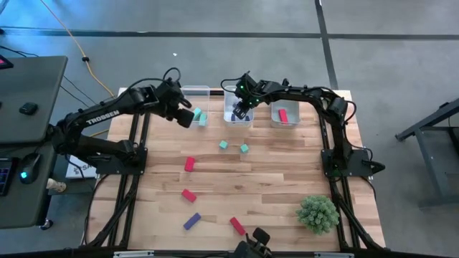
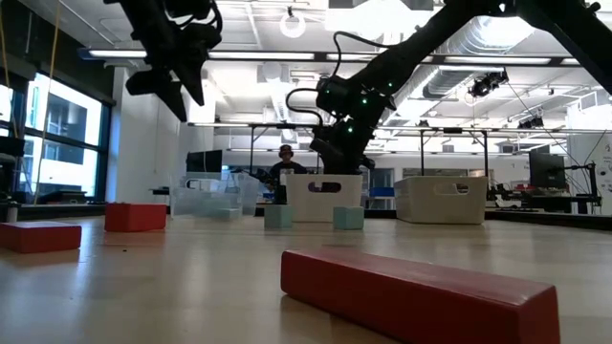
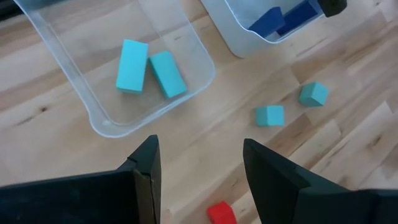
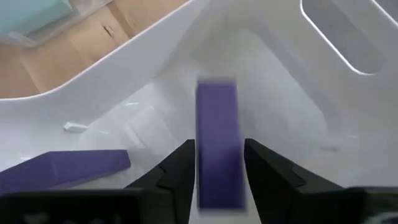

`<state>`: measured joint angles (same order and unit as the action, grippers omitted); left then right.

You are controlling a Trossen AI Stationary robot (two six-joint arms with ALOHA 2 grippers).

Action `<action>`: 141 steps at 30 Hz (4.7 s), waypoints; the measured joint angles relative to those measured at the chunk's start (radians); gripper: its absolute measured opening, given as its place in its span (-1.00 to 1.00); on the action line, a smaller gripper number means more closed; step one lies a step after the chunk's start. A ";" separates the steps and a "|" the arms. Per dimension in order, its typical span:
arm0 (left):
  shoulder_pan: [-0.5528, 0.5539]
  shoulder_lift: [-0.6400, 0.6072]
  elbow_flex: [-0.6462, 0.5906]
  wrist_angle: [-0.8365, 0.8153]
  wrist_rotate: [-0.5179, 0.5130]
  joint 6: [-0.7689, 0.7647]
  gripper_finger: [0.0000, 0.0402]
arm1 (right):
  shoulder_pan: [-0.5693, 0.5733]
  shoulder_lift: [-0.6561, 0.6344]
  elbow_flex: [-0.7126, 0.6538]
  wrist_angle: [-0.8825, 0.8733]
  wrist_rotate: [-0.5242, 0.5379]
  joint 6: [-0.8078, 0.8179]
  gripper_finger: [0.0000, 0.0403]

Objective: Sort & place blocks by color
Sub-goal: Put the blue block into the white bin, then put the red block into the gray bin

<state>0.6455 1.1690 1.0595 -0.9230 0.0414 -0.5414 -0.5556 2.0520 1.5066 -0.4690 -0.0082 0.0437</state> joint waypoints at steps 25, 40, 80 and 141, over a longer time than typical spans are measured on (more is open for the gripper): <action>-0.161 0.000 0.000 -0.192 0.000 -0.460 -0.20 | 0.000 -0.001 0.372 -0.271 0.015 -0.049 -0.34; -0.366 0.000 0.000 -0.191 -0.049 -0.634 -0.20 | 0.000 -0.002 0.670 -0.499 0.016 0.003 -0.34; -0.601 0.435 0.000 -0.099 -0.003 -0.914 -0.20 | 0.092 -0.003 0.713 -0.780 0.016 -0.052 -0.34; -0.662 0.450 -0.002 0.063 -0.164 -0.652 -0.87 | 0.091 -0.002 0.712 -0.794 -0.294 -0.262 -0.34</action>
<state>-0.0162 1.6187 1.0576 -0.8598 -0.1221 -1.1939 -0.4648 2.0502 2.2185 -1.2630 -0.3019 -0.2184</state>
